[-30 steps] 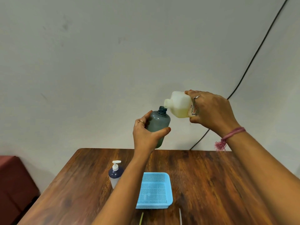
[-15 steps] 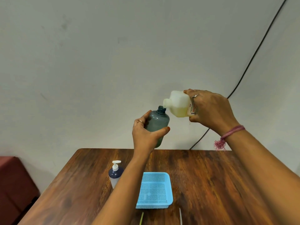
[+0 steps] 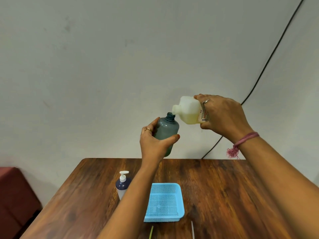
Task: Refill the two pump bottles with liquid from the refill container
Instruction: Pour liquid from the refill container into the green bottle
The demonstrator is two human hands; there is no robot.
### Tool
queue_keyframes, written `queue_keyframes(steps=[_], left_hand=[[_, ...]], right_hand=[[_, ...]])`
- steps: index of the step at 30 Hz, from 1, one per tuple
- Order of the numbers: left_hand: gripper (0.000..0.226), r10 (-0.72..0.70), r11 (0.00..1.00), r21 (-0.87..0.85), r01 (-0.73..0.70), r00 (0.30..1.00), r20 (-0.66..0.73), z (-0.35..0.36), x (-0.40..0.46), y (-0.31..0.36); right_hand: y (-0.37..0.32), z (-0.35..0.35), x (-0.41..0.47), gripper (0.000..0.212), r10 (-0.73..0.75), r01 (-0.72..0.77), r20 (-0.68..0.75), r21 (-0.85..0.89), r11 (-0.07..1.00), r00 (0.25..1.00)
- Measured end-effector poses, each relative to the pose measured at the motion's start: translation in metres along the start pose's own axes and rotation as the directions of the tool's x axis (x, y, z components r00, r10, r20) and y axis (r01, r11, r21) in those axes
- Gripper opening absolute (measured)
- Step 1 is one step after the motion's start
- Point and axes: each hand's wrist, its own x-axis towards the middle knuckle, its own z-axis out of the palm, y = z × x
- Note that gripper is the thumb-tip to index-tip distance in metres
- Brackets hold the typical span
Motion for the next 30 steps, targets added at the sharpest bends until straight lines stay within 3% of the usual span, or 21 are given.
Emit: queue_keyframes(steps=[30], left_hand=[[0.085,0.013,1.000,0.007,-0.012,0.999,-0.030,-0.003,0.010,0.001]], right_hand=[[-0.005,-0.004,0.014,0.076,-0.015,0.016,0.016,-0.045,0.999,1.000]])
